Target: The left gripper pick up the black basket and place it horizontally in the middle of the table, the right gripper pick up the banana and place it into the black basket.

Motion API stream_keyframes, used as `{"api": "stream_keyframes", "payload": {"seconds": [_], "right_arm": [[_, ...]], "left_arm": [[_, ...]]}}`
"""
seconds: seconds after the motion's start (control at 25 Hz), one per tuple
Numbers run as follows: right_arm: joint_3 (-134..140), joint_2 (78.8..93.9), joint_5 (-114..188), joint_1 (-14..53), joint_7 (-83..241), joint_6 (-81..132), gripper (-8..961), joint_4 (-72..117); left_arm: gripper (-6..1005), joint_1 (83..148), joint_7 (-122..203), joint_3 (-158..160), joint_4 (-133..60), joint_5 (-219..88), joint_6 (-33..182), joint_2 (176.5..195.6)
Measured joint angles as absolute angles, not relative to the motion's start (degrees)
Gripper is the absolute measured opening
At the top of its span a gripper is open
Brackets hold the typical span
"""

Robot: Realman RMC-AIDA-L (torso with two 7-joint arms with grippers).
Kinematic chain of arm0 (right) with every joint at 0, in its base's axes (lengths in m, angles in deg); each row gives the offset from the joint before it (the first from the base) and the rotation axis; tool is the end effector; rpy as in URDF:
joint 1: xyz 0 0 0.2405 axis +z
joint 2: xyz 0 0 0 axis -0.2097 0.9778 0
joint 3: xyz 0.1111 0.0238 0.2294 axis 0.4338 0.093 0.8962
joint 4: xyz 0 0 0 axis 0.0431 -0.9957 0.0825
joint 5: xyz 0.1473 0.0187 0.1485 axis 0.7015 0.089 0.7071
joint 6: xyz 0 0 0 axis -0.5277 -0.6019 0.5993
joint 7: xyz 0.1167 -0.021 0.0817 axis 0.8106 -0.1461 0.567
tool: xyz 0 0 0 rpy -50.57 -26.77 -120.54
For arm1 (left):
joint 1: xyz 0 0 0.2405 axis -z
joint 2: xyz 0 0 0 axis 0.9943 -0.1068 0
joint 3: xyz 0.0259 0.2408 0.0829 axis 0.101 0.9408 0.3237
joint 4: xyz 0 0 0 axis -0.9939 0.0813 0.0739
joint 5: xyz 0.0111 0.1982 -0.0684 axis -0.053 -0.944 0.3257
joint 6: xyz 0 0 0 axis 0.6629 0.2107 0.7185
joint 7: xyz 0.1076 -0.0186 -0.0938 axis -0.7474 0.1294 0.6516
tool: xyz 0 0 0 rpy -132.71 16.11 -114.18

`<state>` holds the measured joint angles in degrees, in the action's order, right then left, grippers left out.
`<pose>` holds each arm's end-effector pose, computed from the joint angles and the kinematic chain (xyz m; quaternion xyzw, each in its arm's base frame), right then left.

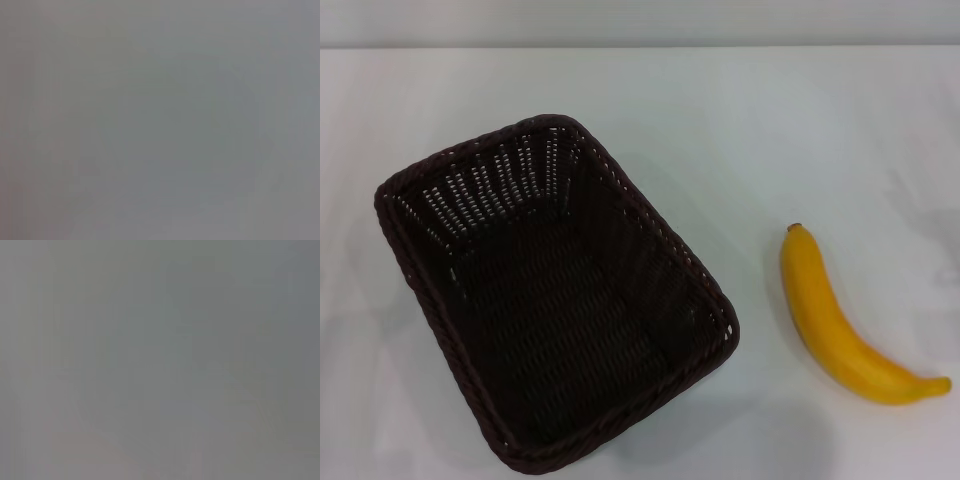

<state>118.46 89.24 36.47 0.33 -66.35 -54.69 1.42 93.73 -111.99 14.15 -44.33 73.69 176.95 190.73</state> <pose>0.3735 0.2908 0.0676 -0.6279 0.2861 0.4047 0.6001 -0.3872 0.1978 0.0336 -0.5073 -0.3121 -0.4277 0.6800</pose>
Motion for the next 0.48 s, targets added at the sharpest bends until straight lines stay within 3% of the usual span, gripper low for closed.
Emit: {"api": "stream_keyframes", "payload": {"seconds": [0.48], "right_arm": [[118.46,89.24,36.48,0.28,-66.35,-54.69,872,1.46]], "left_arm": [[880,92.93,-111.78,14.15,-44.25,74.43,178.44,190.75]]}}
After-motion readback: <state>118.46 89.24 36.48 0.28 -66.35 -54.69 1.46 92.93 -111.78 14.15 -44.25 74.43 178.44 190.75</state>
